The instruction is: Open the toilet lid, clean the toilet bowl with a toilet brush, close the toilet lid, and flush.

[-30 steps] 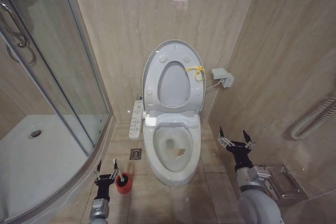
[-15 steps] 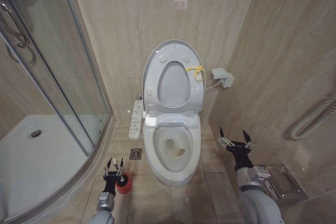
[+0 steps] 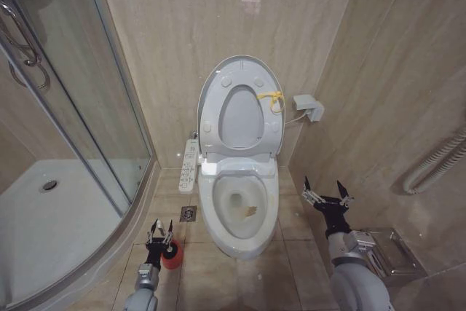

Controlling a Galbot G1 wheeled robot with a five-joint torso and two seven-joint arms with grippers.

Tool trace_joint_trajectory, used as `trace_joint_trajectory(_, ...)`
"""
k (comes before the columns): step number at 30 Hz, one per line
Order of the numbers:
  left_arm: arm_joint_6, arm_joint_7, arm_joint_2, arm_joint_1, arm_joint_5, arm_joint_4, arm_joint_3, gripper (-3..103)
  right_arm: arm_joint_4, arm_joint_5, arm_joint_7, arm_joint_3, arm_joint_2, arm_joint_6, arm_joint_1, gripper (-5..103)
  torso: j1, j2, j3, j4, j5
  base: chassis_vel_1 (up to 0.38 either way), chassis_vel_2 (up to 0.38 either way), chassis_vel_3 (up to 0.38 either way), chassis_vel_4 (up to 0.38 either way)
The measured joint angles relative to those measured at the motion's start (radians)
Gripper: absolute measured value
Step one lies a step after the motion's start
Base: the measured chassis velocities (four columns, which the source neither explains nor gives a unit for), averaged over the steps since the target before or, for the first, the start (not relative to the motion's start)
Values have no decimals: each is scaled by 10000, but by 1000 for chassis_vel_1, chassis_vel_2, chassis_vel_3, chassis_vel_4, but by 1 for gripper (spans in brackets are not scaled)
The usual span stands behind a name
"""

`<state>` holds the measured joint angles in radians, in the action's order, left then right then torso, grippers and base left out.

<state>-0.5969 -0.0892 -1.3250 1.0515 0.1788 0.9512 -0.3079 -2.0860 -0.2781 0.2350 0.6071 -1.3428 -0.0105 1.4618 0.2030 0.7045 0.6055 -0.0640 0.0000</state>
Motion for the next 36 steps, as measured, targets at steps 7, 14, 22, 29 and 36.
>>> trace_joint_trajectory(7, -65, 159, -51, -126, 14, -290, 2, 63, 0, 0, 0, 0, 0, 0, 0, 100, 0, 0, 0, 0, 1, 0, 0, 0, 0)
trace_joint_trajectory(14, -177, 283, -92, -173, -34, -582, -85, 68, 0, 0, 0, 0, 0, 0, 0, 100, 0, 0, 0, 0, 0, 0, 0, 0, 0)
trace_joint_trajectory(22, -363, 398, -47, -351, -53, -797, -169, 48, 0, 0, 0, 0, 0, 0, 0, 100, 0, 0, 0, -1, 0, 0, 0, 0, 0)
trace_joint_trajectory(29, -505, 478, -40, -381, -50, -826, -179, 24, 0, 0, 0, 0, 0, 0, 0, 100, 0, 0, 0, -1, -1, 0, 0, 0, 0)
trace_joint_trajectory(36, -651, 481, -41, -177, -55, -674, -201, 24, 0, 0, 0, 0, 0, 0, 0, 100, 0, 0, 0, 0, 0, 0, 0, 0, 0)
